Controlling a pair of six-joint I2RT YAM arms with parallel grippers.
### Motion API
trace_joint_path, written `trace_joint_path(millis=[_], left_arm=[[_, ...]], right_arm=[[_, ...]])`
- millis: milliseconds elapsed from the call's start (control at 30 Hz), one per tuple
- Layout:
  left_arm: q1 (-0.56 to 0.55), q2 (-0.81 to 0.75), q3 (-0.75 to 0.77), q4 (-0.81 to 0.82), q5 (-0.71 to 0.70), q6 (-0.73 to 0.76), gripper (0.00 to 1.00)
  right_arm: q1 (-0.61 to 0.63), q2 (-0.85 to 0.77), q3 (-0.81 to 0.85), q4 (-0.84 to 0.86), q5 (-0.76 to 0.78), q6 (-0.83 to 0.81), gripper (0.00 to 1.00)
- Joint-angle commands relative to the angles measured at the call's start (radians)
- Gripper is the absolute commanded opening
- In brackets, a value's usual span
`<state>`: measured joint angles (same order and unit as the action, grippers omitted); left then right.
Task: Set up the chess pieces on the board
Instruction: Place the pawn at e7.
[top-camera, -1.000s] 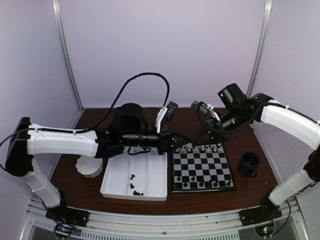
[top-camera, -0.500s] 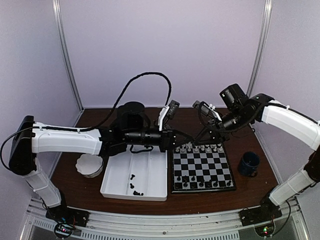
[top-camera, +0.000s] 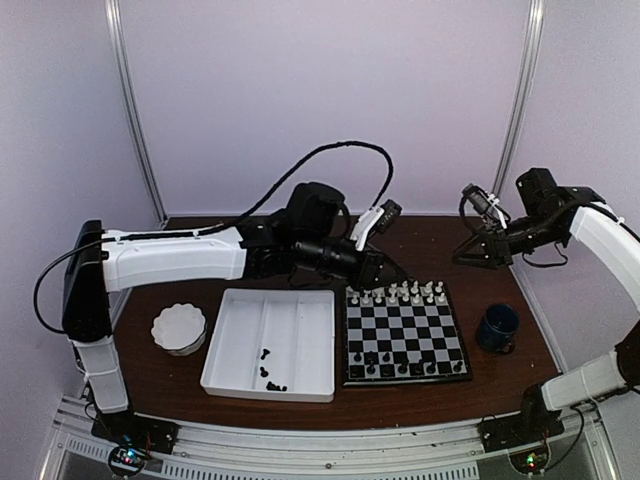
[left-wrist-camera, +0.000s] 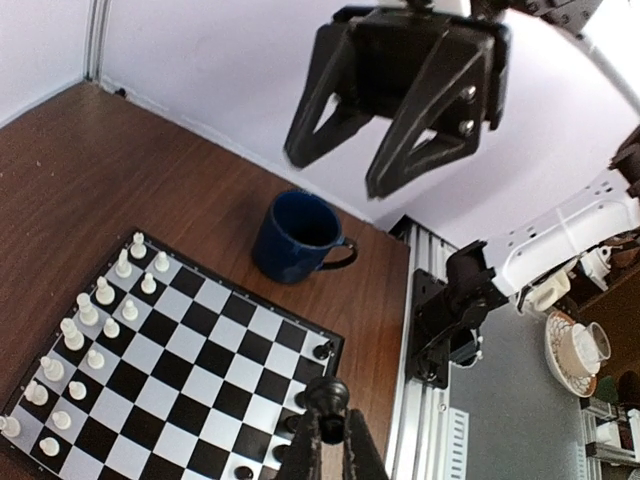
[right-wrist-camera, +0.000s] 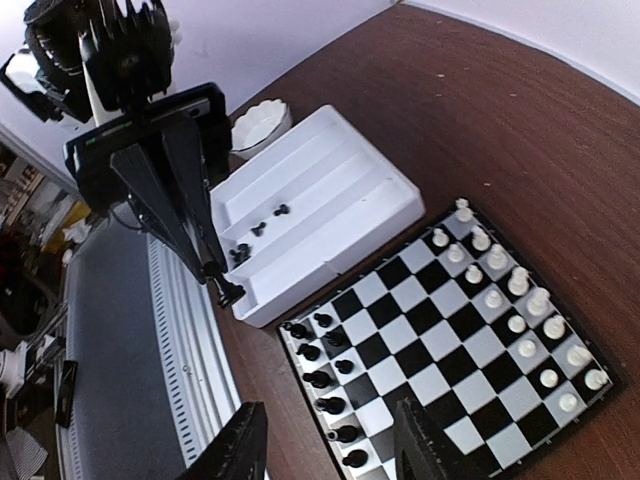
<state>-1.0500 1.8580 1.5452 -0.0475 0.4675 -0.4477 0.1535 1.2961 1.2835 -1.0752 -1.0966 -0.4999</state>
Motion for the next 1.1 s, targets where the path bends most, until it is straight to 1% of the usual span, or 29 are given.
trace_joint_path(millis=[0, 100, 200, 300, 400, 600, 800, 1067], left_arm=[[-0.007, 0.117, 0.147, -0.267, -0.021, 0.109, 0.00], [-0.021, 0.219, 0.303, -0.406, -0.042, 0.160, 0.00], [-0.038, 0.317, 0.435, -0.526, -0.063, 0.208, 0.00], [-0.055, 0.410, 0.540, -0.621, -0.104, 0.246, 0.00], [-0.073, 0.467, 0.614, -0.696, -0.136, 0.284, 0.00], [-0.103, 0.531, 0.679, -0.784, -0.166, 0.332, 0.00], [-0.118, 0.564, 0.688, -0.801, -0.176, 0.339, 0.00], [-0.124, 0.591, 0.699, -0.815, -0.224, 0.345, 0.00]], right_arm=[[-0.120, -0.096, -0.099, 0.001, 0.060, -0.022, 0.46], [-0.126, -0.173, -0.201, 0.112, 0.185, 0.043, 0.46], [-0.127, -0.248, -0.283, 0.210, 0.269, 0.086, 0.48], [-0.127, -0.286, -0.297, 0.228, 0.322, 0.086, 0.50], [-0.127, -0.285, -0.305, 0.231, 0.329, 0.084, 0.50], [-0.127, -0.279, -0.316, 0.242, 0.333, 0.080, 0.50], [-0.127, -0.280, -0.319, 0.244, 0.333, 0.075, 0.51], [-0.128, -0.283, -0.322, 0.244, 0.330, 0.074, 0.51]])
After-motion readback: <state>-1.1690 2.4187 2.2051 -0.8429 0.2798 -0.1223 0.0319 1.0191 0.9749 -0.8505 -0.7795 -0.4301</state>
